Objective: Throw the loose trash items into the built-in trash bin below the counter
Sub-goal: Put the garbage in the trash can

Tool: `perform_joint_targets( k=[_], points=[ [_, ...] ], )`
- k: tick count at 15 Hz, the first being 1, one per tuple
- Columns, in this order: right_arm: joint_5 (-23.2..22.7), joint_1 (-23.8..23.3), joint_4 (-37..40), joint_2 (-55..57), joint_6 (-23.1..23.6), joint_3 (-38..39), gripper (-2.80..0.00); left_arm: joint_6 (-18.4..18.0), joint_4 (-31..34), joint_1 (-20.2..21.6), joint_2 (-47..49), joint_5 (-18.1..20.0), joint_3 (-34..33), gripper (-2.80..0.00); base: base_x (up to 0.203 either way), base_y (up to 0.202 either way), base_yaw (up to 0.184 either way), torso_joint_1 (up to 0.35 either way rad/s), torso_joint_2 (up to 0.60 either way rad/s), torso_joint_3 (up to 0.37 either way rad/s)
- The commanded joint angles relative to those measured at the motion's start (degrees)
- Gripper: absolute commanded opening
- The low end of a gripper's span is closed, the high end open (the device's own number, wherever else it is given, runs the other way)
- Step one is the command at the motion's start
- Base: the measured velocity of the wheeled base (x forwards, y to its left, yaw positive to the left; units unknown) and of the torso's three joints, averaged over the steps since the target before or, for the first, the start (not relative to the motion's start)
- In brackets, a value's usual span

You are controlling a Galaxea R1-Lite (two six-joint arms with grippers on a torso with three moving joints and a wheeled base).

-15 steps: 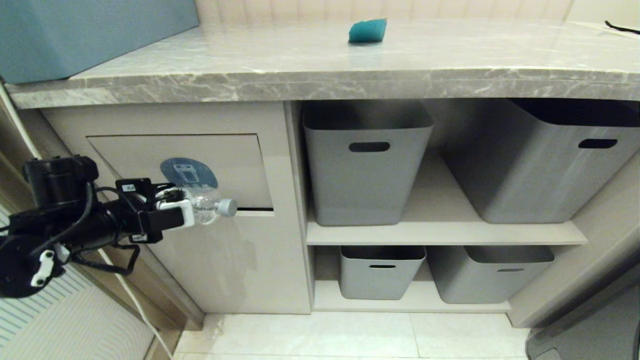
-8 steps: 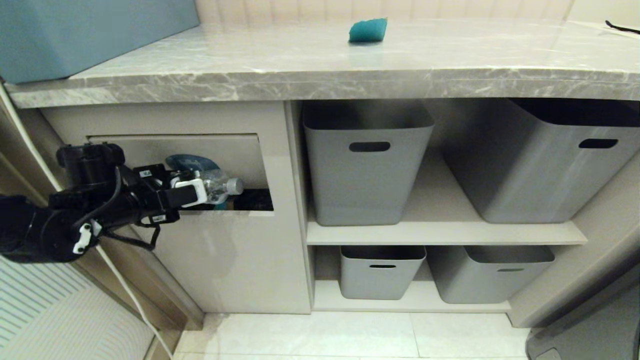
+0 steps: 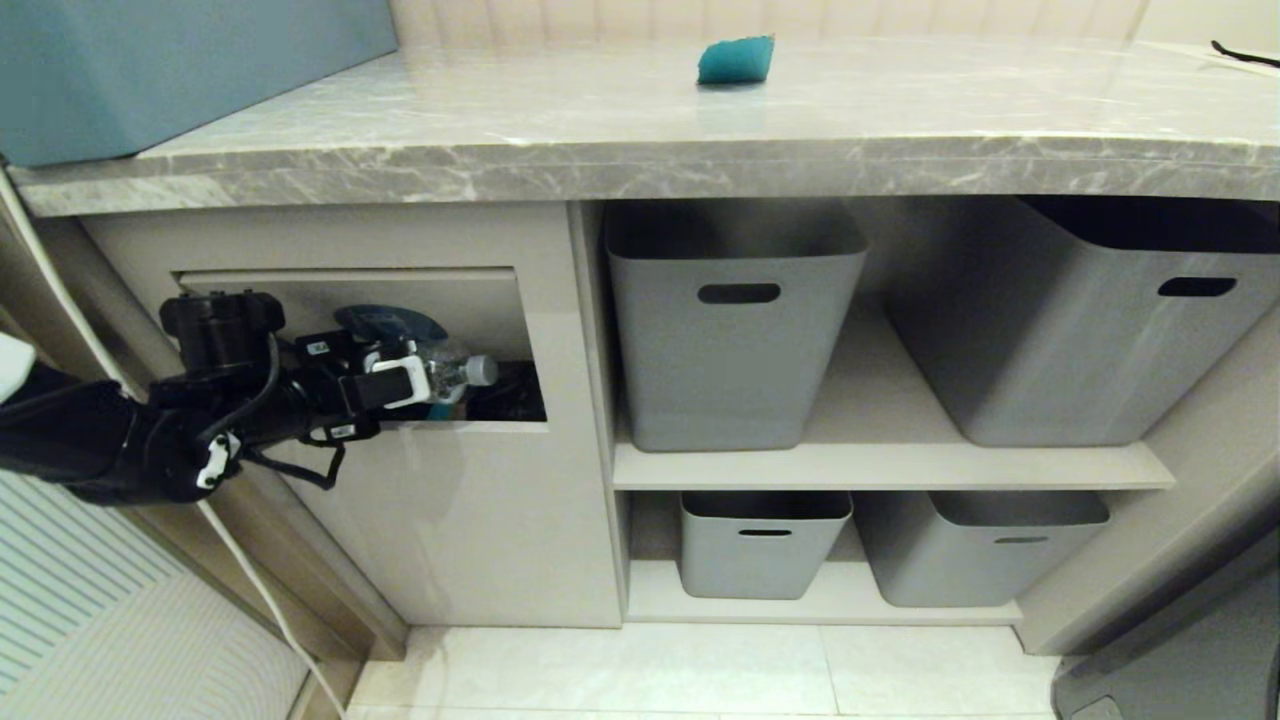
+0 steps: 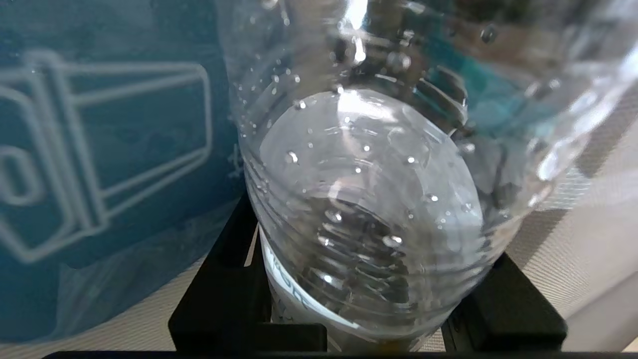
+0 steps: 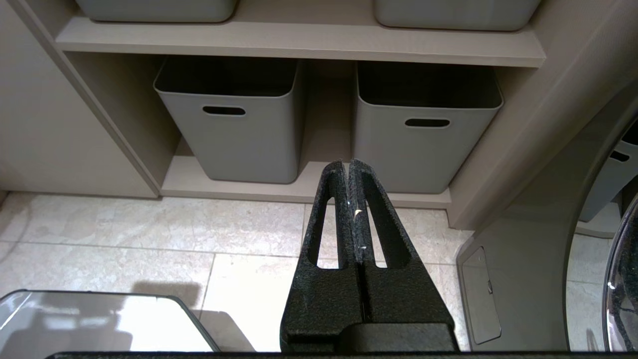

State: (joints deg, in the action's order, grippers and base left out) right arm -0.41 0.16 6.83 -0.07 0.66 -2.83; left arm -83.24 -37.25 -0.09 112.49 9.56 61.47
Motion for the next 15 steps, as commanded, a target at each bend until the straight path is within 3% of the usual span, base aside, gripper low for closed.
perform_joint_targets(
  k=[1, 4, 5, 15],
  points=[
    [0.0, 0.0, 0.0, 0.0, 0.0, 0.0, -2.80, -0.4, -0.2, 0.2, 0.9, 0.1, 1.5, -2.80, 0.000, 0.000, 0.000, 0.000, 0.00, 0.000],
    [0.0, 0.0, 0.0, 0.0, 0.0, 0.0, -2.80, -0.5, 0.0, 0.3, 1.7, -0.2, 4.1, -2.80, 0.000, 0.000, 0.000, 0.000, 0.00, 0.000],
    [0.0, 0.0, 0.0, 0.0, 0.0, 0.0, -2.80, -0.5, 0.0, 0.6, 2.2, -0.2, 5.3, 0.00, 0.000, 0.000, 0.000, 0.000, 0.00, 0.000],
    [0.0, 0.0, 0.0, 0.0, 0.0, 0.0, -2.80, 0.2, -0.3, 1.5, 2.4, 0.2, 5.4, 0.00, 0.000, 0.000, 0.000, 0.000, 0.00, 0.000]
  ],
)
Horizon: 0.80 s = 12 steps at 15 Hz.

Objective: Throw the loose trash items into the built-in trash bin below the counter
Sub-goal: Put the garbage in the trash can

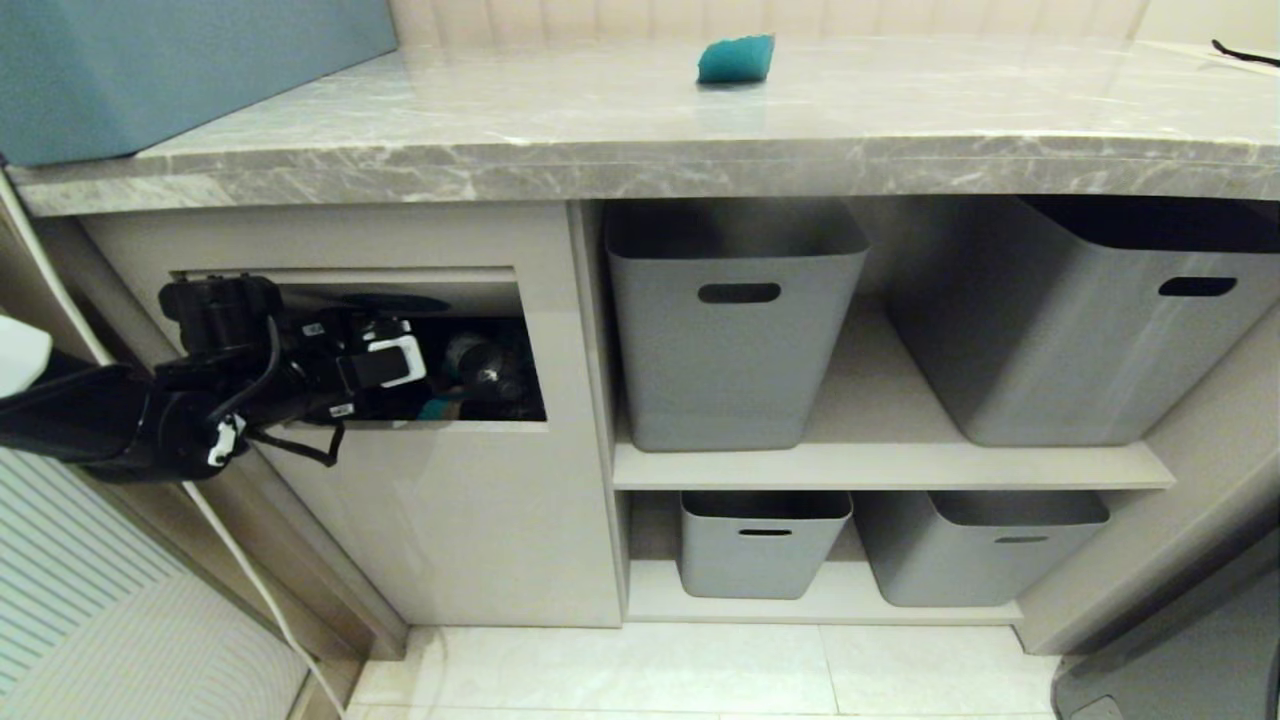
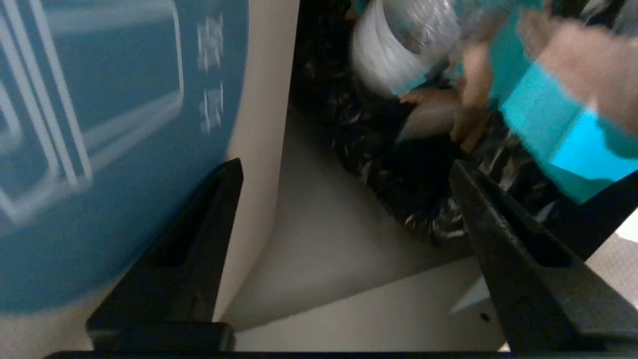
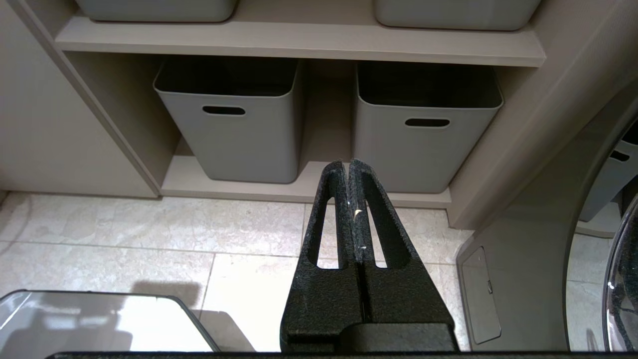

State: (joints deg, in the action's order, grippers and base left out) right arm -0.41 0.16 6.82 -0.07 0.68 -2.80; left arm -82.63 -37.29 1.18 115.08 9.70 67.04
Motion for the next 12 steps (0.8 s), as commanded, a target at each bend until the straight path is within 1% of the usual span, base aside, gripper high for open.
perform_joint_targets(
  k=[1, 3, 6, 8, 9, 10, 11, 12],
  points=[
    [0.0, 0.0, 0.0, 0.1, 0.0, 0.0, -2.80, -0.4, -0.2, 0.2, -0.5, 0.1, -0.7, 0.00, 0.000, 0.000, 0.000, 0.000, 0.00, 0.000],
    [0.0, 0.0, 0.0, 0.0, 0.0, 0.0, -2.80, 0.4, 0.0, 0.2, -1.7, 0.1, -2.7, 0.00, 0.000, 0.000, 0.000, 0.000, 0.00, 0.000],
    [0.0, 0.0, 0.0, 0.0, 0.0, 0.0, -2.80, 2.2, 1.4, 0.2, -7.1, 0.5, -7.6, 0.00, 0.000, 0.000, 0.000, 0.000, 0.00, 0.000],
    [0.0, 0.0, 0.0, 0.0, 0.0, 0.0, -2.80, 4.2, 1.7, 0.2, -10.4, 1.1, -11.7, 0.00, 0.000, 0.000, 0.000, 0.000, 0.00, 0.000],
    [0.0, 0.0, 0.0, 0.0, 0.0, 0.0, -2.80, 4.5, 1.7, 0.4, -11.7, 1.2, -13.4, 0.00, 0.000, 0.000, 0.000, 0.000, 0.00, 0.000],
    [0.0, 0.0, 0.0, 0.0, 0.0, 0.0, -2.80, 4.5, 1.7, 0.5, -13.0, 1.2, -15.0, -2.80, 0.000, 0.000, 0.000, 0.000, 0.00, 0.000],
    [0.0, 0.0, 0.0, 0.0, 0.0, 0.0, -2.80, 4.6, 1.6, 0.4, -14.2, 1.7, -16.5, -2.80, 0.000, 0.000, 0.000, 0.000, 0.00, 0.000],
    [0.0, 0.0, 0.0, 0.0, 0.0, 0.0, -2.80, 4.7, 1.6, 0.5, -15.4, 3.5, -17.9, -2.80, 0.000, 0.000, 0.000, 0.000, 0.00, 0.000]
  ],
)
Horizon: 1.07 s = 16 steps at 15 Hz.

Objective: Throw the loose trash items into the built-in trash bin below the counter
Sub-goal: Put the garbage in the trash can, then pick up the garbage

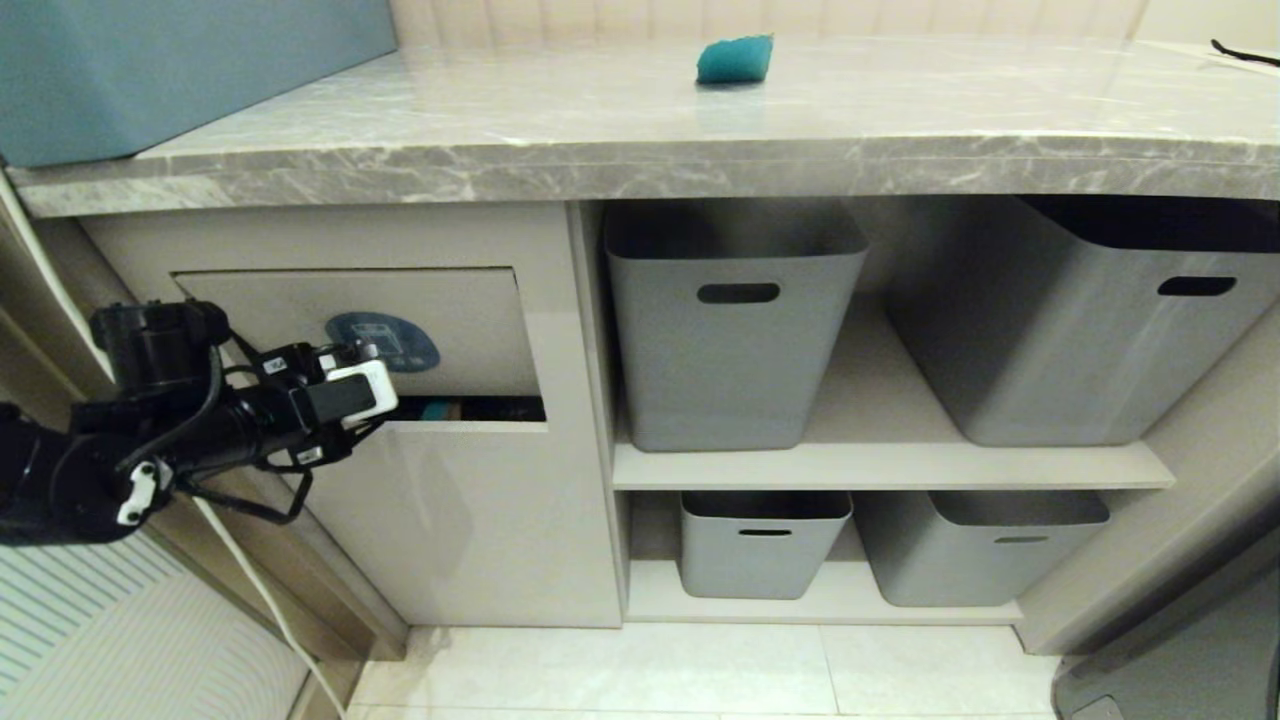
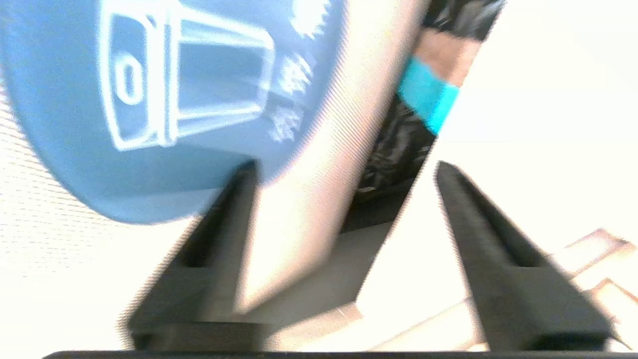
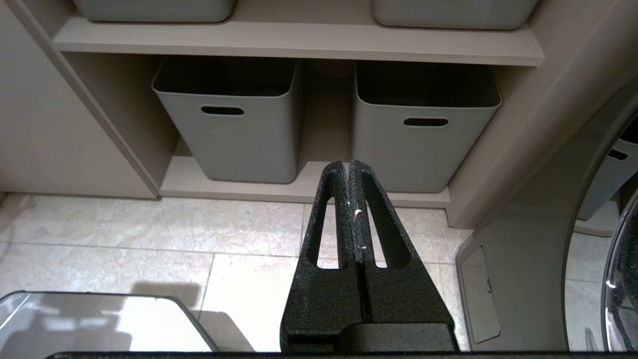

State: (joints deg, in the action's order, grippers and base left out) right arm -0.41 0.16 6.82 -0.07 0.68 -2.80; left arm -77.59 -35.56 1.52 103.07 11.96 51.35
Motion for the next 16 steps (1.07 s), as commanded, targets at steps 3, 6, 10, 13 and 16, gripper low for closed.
perform_joint_targets(
  k=[3, 6, 10, 13, 16],
  points=[
    [0.0, 0.0, 0.0, 0.0, 0.0, 0.0, -2.80, 1.5, 0.2, -0.2, -9.8, 3.2, -7.5, -2.80, 0.000, 0.000, 0.000, 0.000, 0.00, 0.000],
    [0.0, 0.0, 0.0, 0.0, 0.0, 0.0, -2.80, 10.7, 3.9, -1.6, -20.4, 3.2, -16.3, -2.80, 0.000, 0.000, 0.000, 0.000, 0.00, 0.000],
    [0.0, 0.0, 0.0, 0.1, 0.0, 0.0, -2.80, 20.3, 21.2, -1.9, -33.3, 1.0, -23.8, -2.80, 0.000, 0.000, 0.000, 0.000, 0.00, 0.000],
    [0.0, 0.0, 0.0, 0.0, 0.0, 0.0, -2.80, 39.7, 34.0, -1.6, -38.7, -3.3, -23.4, -2.80, 0.000, 0.000, 0.000, 0.000, 0.00, 0.000],
    [0.0, 0.0, 0.0, 0.0, 0.0, 0.0, -2.80, 55.9, 48.8, -1.5, -44.0, -7.9, -23.9, -2.80, 0.000, 0.000, 0.000, 0.000, 0.00, 0.000]
  ],
)
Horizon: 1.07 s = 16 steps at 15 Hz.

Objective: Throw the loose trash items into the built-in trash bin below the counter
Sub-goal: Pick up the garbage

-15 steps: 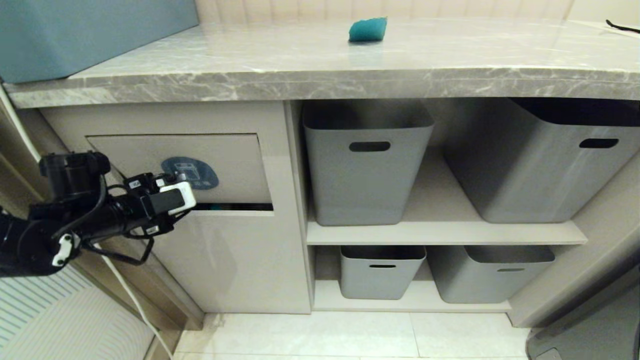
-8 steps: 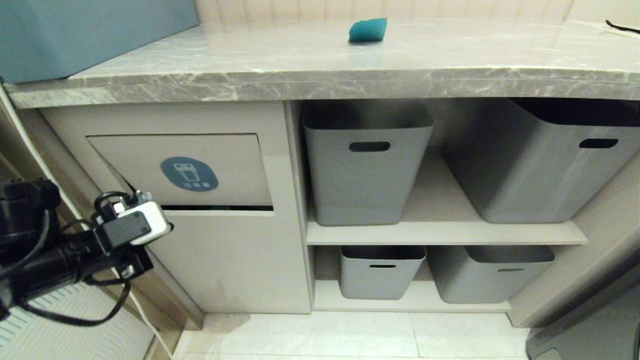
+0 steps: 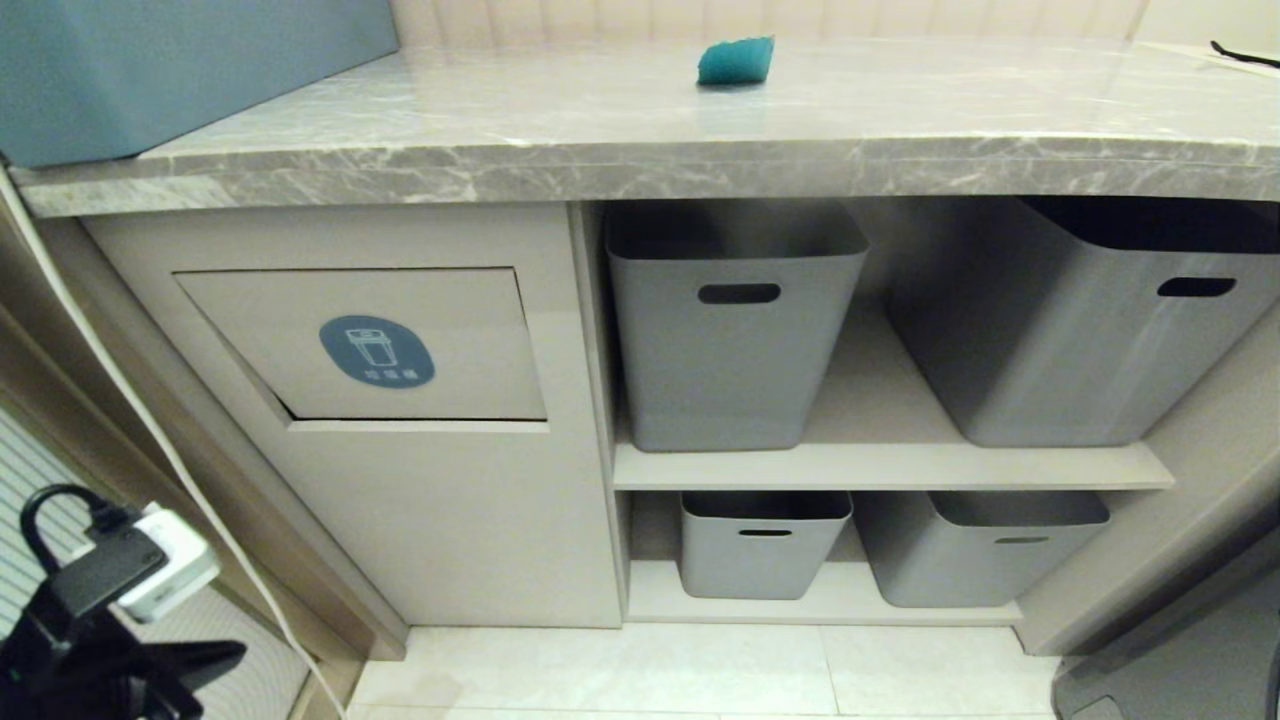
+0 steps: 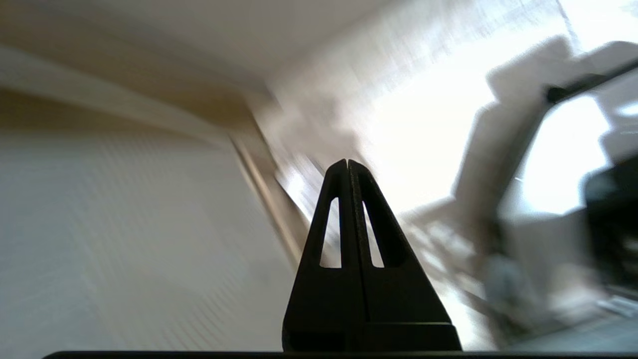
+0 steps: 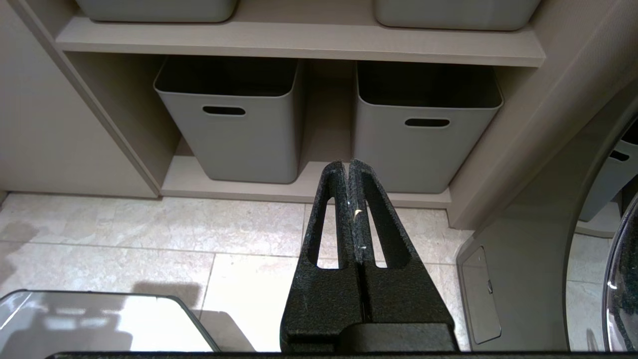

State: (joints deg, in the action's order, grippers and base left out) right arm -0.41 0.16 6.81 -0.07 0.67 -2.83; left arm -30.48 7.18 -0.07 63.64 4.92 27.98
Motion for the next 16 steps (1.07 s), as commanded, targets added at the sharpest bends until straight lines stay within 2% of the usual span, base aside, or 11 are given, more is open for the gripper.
perform_joint_targets(
  k=[1, 3, 5, 8, 10, 12, 14, 16],
  points=[
    [0.0, 0.0, 0.0, 0.1, 0.0, 0.0, -2.80, 15.0, 6.5, -0.3, -6.5, -1.3, -1.9, -2.80, 0.000, 0.000, 0.000, 0.000, 0.00, 0.000],
    [0.0, 0.0, 0.0, 0.1, 0.0, 0.0, -2.80, 25.2, 2.8, -0.5, -11.2, -1.9, -4.2, -2.80, 0.000, 0.000, 0.000, 0.000, 0.00, 0.000],
    [0.0, 0.0, 0.0, 0.0, 0.0, 0.0, -2.80, 28.1, -2.0, 0.0, -17.5, -3.1, -7.5, -2.80, 0.000, 0.000, 0.000, 0.000, 0.00, 0.000],
    [0.0, 0.0, 0.0, 0.0, 0.0, 0.0, -2.80, 28.7, -8.3, 0.5, -28.5, -8.4, -16.8, -2.80, 0.000, 0.000, 0.000, 0.000, 0.00, 0.000],
    [0.0, 0.0, 0.0, 0.0, 0.0, 0.0, -2.80, 27.3, -10.0, 0.7, -37.0, -10.1, -21.4, -2.80, 0.000, 0.000, 0.000, 0.000, 0.00, 0.000],
    [0.0, 0.0, 0.0, 0.0, 0.0, 0.0, -2.80, 24.7, -10.6, 2.1, -46.3, -8.2, -24.8, -2.80, 0.000, 0.000, 0.000, 0.000, 0.00, 0.000],
    [0.0, 0.0, 0.0, 0.0, 0.0, 0.0, -2.80, 23.2, -10.5, 2.6, -49.5, -5.6, -27.9, -2.80, 0.000, 0.000, 0.000, 0.000, 0.00, 0.000],
    [0.0, 0.0, 0.0, 0.0, 0.0, 0.0, -2.80, 23.9, -5.9, 1.5, -52.4, -4.1, -27.9, -2.80, 0.000, 0.000, 0.000, 0.000, 0.00, 0.000]
  ],
)
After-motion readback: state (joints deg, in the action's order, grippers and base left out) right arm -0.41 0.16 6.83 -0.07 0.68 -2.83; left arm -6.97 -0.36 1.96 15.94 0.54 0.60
